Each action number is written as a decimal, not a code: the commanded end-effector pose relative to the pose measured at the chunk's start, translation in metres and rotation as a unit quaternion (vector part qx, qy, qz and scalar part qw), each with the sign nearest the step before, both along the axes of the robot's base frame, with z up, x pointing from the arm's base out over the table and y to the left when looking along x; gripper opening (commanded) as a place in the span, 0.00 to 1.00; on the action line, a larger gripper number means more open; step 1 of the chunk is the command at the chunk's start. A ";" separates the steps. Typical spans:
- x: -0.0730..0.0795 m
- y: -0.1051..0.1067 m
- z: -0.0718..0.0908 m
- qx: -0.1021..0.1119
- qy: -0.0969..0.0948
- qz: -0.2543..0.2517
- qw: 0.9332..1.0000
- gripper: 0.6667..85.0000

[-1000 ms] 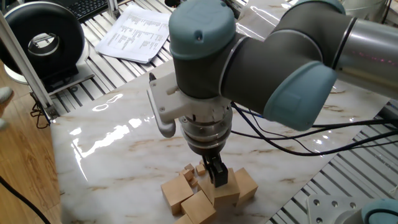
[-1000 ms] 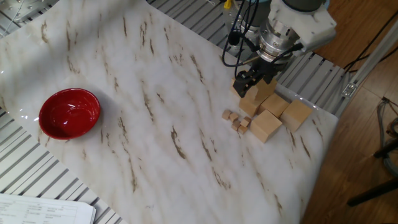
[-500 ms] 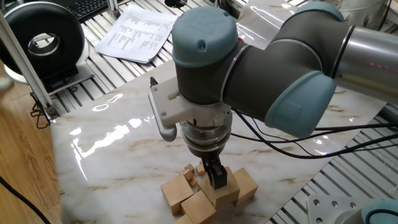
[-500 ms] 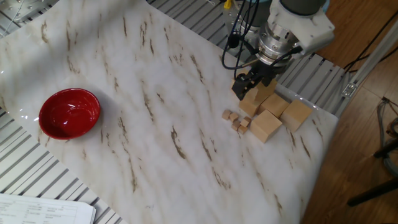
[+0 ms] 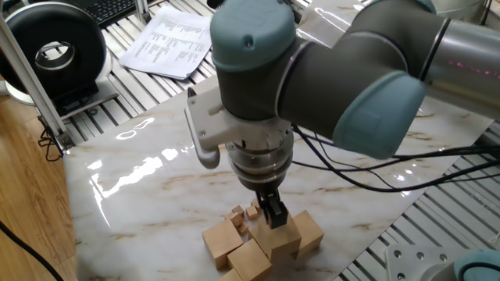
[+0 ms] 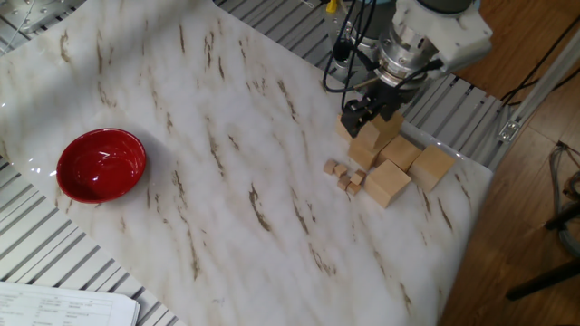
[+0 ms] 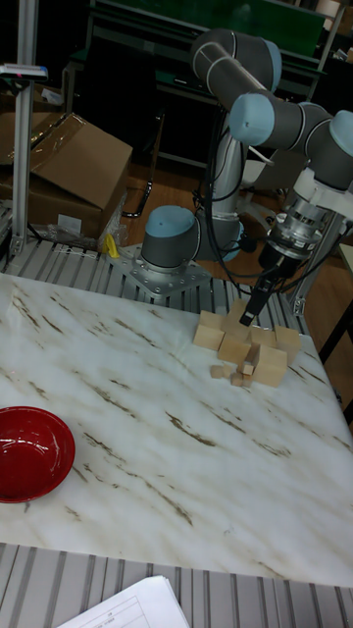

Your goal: Stack the blocks into a pyramid shape

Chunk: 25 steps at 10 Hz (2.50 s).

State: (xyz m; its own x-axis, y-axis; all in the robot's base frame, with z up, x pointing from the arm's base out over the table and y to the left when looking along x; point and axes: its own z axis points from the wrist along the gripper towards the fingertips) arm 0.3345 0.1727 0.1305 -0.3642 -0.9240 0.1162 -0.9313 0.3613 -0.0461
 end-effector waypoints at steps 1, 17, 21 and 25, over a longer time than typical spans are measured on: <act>-0.001 0.001 0.009 0.003 0.002 -0.025 1.000 0.45; 0.019 0.030 0.007 0.062 -0.038 -0.058 0.996 0.00; 0.013 0.030 0.018 0.062 -0.038 -0.061 0.996 0.00; -0.003 0.035 0.023 0.074 -0.024 -0.067 0.995 0.00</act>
